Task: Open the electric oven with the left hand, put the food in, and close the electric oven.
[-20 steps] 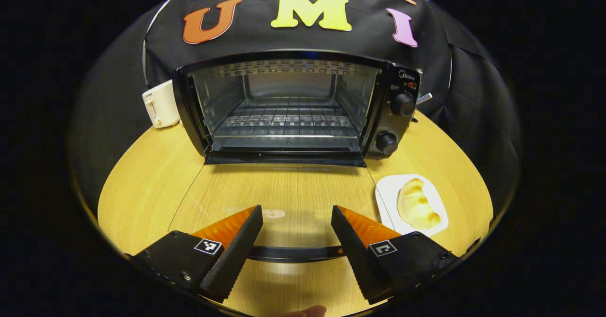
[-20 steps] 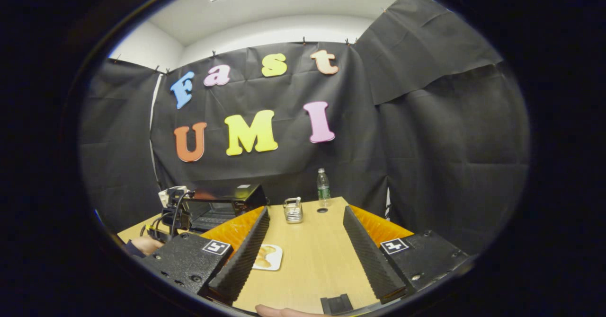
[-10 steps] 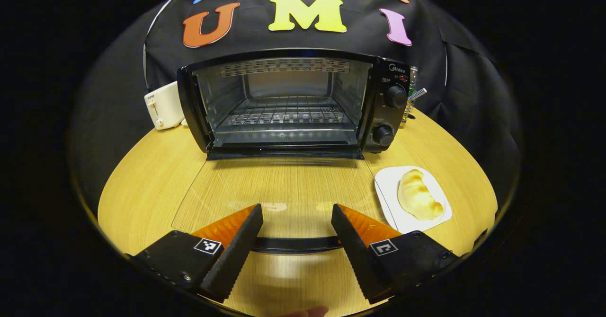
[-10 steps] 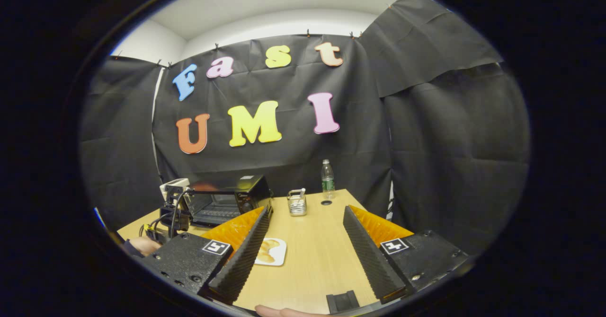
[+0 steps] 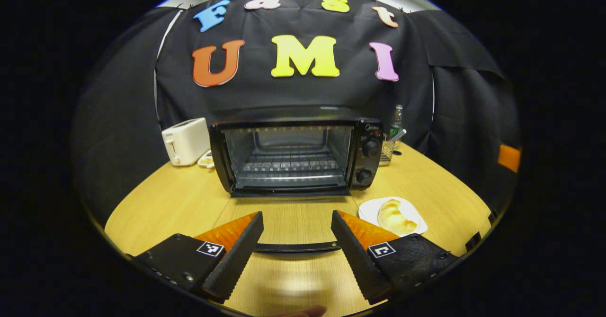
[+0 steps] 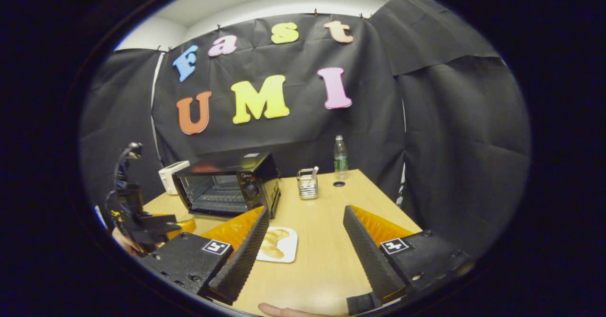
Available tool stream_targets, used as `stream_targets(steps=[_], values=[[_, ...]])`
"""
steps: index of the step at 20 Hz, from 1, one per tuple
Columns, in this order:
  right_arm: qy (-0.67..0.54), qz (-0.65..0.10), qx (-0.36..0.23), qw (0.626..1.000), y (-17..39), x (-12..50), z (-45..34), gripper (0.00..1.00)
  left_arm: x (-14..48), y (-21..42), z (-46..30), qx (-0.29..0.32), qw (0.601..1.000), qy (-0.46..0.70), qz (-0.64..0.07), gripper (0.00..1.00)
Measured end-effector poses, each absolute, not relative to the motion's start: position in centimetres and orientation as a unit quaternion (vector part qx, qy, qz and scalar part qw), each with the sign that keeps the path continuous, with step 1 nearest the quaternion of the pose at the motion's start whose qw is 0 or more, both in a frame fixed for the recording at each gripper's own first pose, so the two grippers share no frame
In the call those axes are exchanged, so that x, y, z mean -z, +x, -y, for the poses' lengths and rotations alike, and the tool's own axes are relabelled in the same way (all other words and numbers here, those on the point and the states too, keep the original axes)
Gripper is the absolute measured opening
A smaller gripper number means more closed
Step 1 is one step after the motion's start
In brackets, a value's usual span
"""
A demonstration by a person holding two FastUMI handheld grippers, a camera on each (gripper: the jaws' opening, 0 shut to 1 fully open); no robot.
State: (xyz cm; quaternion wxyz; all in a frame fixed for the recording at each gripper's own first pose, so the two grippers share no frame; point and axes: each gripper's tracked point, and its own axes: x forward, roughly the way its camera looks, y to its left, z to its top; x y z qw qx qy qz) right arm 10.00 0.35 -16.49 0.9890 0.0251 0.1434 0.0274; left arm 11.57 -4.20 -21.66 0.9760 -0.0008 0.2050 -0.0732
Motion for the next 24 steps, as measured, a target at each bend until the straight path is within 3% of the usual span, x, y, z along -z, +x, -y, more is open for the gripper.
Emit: stream_targets(steps=[9, 17, 24], values=[[0.002, -0.248, -0.054, 0.967, 15.6, 25.6, -6.7, 0.96, 8.2, 3.2, -0.4, 0.055, 0.996, -0.016, -0.064, 0.94], [-0.007, -0.323, -0.072, 0.944, 17.5, 32.5, -9.3, 1.00, 7.2, -2.5, -3.9, 0.044, 0.998, -0.027, -0.040, 0.94], [-0.040, -0.338, -0.087, 0.936, 18.4, 36.0, -9.5, 0.90, 8.4, -2.5, -4.0, 0.043, 0.998, -0.007, -0.049, 0.94]])
